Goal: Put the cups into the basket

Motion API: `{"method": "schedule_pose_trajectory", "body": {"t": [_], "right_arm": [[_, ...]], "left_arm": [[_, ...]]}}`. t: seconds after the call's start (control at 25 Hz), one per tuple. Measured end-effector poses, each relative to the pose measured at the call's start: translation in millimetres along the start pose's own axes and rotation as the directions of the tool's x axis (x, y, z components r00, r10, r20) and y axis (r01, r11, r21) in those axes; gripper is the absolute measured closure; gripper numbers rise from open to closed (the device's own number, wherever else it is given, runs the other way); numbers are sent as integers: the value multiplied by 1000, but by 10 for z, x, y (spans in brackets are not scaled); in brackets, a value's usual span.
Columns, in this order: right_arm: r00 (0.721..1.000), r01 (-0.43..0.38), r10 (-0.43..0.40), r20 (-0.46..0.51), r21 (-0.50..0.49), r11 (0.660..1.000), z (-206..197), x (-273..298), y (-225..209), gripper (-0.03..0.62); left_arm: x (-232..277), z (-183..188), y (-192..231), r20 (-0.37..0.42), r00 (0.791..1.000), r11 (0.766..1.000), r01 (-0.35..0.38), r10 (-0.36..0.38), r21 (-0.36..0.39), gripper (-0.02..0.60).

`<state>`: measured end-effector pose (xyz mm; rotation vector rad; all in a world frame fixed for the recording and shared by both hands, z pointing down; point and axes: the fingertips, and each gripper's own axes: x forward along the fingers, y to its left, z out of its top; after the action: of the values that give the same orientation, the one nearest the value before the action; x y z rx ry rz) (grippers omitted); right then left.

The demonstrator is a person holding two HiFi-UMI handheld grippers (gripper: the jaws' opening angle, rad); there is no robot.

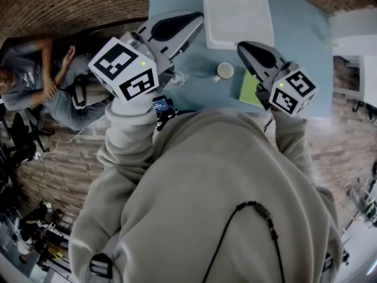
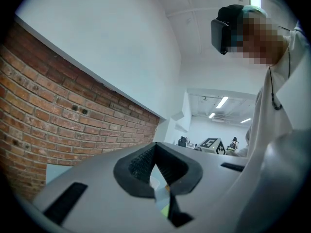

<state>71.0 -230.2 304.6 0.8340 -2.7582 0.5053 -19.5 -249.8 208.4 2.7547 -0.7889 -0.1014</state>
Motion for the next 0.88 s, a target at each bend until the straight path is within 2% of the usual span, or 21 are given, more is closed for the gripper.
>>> {"method": "schedule_pose_trajectory", "body": {"t": [0.32,0.64,0.88], "right_arm": [[1000,15,-15,-14,3,1000,-81,38,-42,579],[997,58,-57,-56,20,998,-313,-40,-155,574],[988,73,-69,-136,23,997,-645,-27,-262,462]], "left_arm": [[-22,-112,79,-14,1000,999,-18,18,-27,583],[79,-295,17,-45,999,998,4,-6,-57,583],[64,-487,27,-72,997,996,3,-9,-93,583]]}}
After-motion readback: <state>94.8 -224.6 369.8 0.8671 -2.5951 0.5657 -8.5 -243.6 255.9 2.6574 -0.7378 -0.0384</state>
